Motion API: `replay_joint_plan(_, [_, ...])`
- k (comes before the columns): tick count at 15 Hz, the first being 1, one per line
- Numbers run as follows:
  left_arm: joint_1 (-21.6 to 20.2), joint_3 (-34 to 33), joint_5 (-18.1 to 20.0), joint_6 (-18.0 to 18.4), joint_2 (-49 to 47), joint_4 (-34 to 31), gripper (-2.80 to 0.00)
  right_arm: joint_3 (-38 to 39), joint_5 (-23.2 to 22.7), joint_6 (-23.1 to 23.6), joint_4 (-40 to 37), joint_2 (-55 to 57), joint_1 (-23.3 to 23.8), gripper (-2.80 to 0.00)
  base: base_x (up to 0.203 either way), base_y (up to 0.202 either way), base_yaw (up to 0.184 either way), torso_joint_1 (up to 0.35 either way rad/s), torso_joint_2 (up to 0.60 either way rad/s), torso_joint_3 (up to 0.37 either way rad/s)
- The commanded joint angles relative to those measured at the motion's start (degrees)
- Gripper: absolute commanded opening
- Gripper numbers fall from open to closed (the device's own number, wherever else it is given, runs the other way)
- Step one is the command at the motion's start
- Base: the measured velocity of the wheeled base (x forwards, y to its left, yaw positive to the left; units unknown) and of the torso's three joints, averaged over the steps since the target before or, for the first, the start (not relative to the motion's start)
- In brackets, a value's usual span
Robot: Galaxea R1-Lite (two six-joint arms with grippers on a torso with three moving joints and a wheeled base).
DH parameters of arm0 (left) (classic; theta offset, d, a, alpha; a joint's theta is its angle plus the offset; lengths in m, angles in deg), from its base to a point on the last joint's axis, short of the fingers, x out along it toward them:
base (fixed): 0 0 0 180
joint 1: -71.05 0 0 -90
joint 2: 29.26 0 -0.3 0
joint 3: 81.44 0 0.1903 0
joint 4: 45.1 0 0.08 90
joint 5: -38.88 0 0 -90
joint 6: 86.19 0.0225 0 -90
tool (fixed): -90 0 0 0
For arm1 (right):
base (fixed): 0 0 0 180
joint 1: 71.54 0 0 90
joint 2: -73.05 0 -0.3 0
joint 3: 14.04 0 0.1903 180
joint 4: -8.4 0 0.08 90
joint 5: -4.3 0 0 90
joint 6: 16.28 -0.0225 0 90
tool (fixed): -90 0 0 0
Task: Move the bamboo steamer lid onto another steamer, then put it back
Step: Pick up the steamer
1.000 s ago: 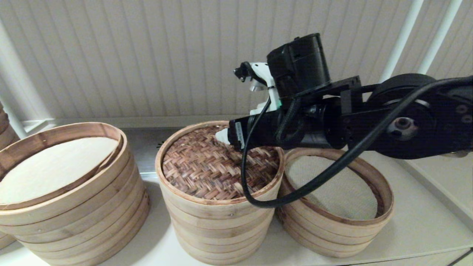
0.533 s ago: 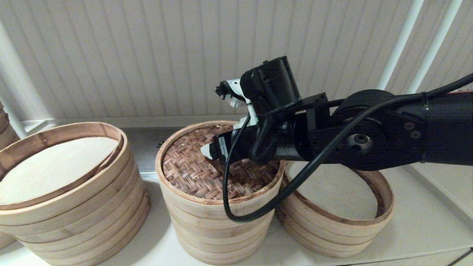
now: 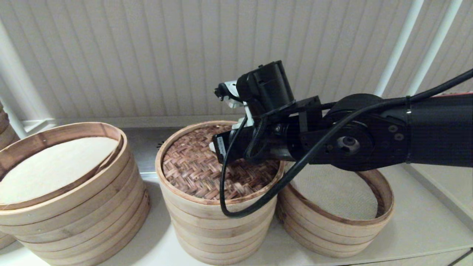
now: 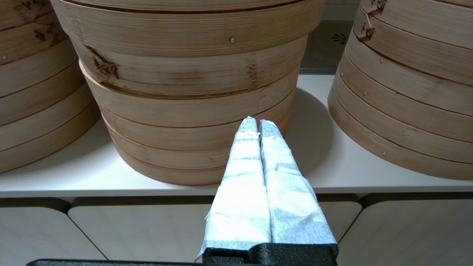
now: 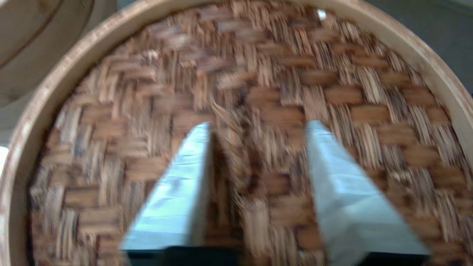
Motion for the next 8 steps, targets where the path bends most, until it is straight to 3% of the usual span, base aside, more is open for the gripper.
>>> replay_joint_plan(1, [0.0, 0.0, -0.02, 0.01, 0.01, 0.01, -2.8, 0.04, 0.28, 0.01, 0.61, 0.08, 0.08, -2.8, 0.0, 0.0, 0.0, 0.0, 0.0, 0.0])
replay_joint_plan(8, [0.0, 0.0, -0.02, 0.01, 0.01, -0.05, -2.8, 0.22, 0.28, 2.03, 0.7, -2.04, 0.41, -2.8, 0.0, 0.0, 0.0, 0.0, 0.0, 0.0])
